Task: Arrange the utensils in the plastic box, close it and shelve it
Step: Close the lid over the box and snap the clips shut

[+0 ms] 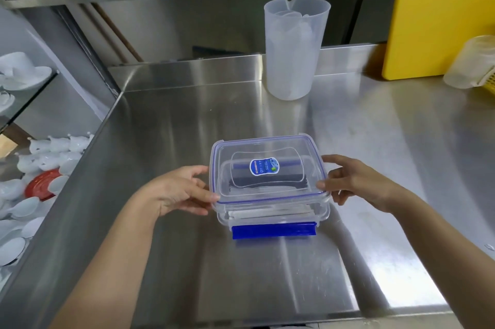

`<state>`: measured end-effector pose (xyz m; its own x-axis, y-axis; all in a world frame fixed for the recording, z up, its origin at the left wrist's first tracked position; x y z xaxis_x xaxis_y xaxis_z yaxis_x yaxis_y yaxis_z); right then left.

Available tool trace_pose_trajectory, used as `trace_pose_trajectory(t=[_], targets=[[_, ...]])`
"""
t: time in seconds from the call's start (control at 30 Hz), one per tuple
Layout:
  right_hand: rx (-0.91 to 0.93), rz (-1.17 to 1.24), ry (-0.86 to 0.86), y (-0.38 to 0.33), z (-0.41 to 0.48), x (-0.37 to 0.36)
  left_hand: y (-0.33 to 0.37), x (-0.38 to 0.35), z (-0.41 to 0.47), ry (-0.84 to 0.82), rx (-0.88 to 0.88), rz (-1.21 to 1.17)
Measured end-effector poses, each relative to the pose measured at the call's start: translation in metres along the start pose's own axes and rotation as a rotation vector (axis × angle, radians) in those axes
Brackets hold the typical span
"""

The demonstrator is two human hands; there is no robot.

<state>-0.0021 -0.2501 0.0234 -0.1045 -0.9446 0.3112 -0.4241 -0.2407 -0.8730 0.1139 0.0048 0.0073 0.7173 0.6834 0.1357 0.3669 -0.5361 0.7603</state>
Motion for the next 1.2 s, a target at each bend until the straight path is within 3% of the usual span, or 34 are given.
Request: trace_pose_trajectory(t=[0.37, 0.73, 1.0, 1.2], targets=[[0.016, 0.035, 0.078, 0.014, -0.019, -0.007, -0.028, -0.004, 0.006, 0.113, -0.005, -0.063], [0.001, -0.237, 0.148, 0.027, -0.016, -0.008, -0.041, -0.005, 0.001, 0.282, -0.061, -0.065], [-0.013, -0.173, 0.156, 0.031, -0.018, -0.012, -0.04, -0.017, -0.006, 0.356, -0.051, -0.112], [-0.019, -0.118, 0.171, 0.032, -0.021, -0.014, -0.046, -0.022, -0.007, 0.307, -0.026, -0.26]])
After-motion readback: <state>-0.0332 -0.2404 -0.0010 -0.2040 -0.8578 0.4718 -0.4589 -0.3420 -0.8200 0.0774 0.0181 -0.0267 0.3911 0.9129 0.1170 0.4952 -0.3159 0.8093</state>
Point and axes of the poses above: each hand's wrist, its own z-axis towards the middle knuckle, its own x-axis out of the back of the hand, y = z × x, the point moved 10 cm from there along z, towards the middle knuckle, and after that the axes turned 4 degrees about y, right-handed, at the moved point
